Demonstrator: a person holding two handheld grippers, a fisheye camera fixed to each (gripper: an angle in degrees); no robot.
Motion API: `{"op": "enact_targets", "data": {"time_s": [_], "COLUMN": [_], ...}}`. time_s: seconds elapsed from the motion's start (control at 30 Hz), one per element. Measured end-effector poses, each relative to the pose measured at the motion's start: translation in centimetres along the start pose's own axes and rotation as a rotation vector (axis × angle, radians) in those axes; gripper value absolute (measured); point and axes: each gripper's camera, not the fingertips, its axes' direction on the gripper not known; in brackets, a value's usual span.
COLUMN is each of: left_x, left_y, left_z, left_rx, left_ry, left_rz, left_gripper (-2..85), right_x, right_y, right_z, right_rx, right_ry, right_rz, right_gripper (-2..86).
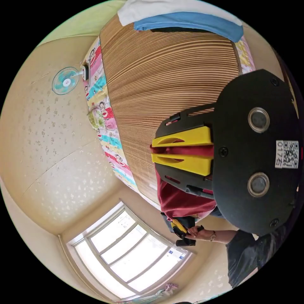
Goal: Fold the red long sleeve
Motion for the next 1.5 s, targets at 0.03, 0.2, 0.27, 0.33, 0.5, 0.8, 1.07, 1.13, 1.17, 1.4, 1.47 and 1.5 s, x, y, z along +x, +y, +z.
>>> {"op": "enact_targets", "data": {"time_s": [0.03,0.2,0.27,0.33,0.5,0.8,1.07,1.13,1.17,1.4,1.47,1.5], "left_x": [-0.9,-2.3,-3.9,-5.2,-9.2,1.6,17.3,16.0,14.4,1.2,-1.7,-2.1], "left_y": [-0.6,4.1,8.4,11.7,16.7,8.5,16.0,17.0,17.1,18.4,21.4,22.3], "left_z": [0.3,-1.5,-0.7,0.5,2.7,7.3,23.0,21.2,19.9,21.6,25.6,26.6], "left_rx": [0.022,0.043,-0.056,-0.141,-0.167,-0.034,-0.464,-0.36,-0.296,-0.471,-0.691,-0.739], "left_ry": [-0.029,-0.148,-0.179,-0.222,-0.138,0.105,0.264,0.188,0.121,-0.062,0.073,0.105], "left_rz": [-0.034,-0.024,-0.094,-0.166,-0.373,-0.019,0.475,0.472,0.435,-0.022,-0.144,-0.17], "left_gripper": [9.8,13.2,16.7,19.1,17.8,5.1,8.1,10.2,11.8,17.9,15.2,14.3], "right_x": [-1.2,-6.7,-6.9,-5.2,-2.0,2.3,7.9,10.5,12.3,18.8,18.9,18.9], "right_y": [0.3,7.2,11.2,13.9,18.3,17.6,18.3,19.9,21.1,26.8,26.8,26.8], "right_z": [0.7,3.3,7.2,11.4,12.2,12.5,5.8,3.7,2.7,1.7,3.9,4.6], "right_rx": [0.006,0.009,-0.078,-0.189,-0.014,-0.011,-0.009,-0.042,-0.066,-0.013,-0.06,-0.077], "right_ry": [0.01,0.126,0.229,0.417,0.353,0.2,0.111,0.132,0.086,-0.484,-0.567,-0.577], "right_rz": [-0.025,-0.192,-0.251,-0.214,-0.157,-0.035,0.105,0.19,0.234,0.499,0.523,0.531], "right_gripper": [4.2,3.9,3.8,2.7,1.0,0.6,3.0,4.6,6.3,14.0,17.2,18.0]}}
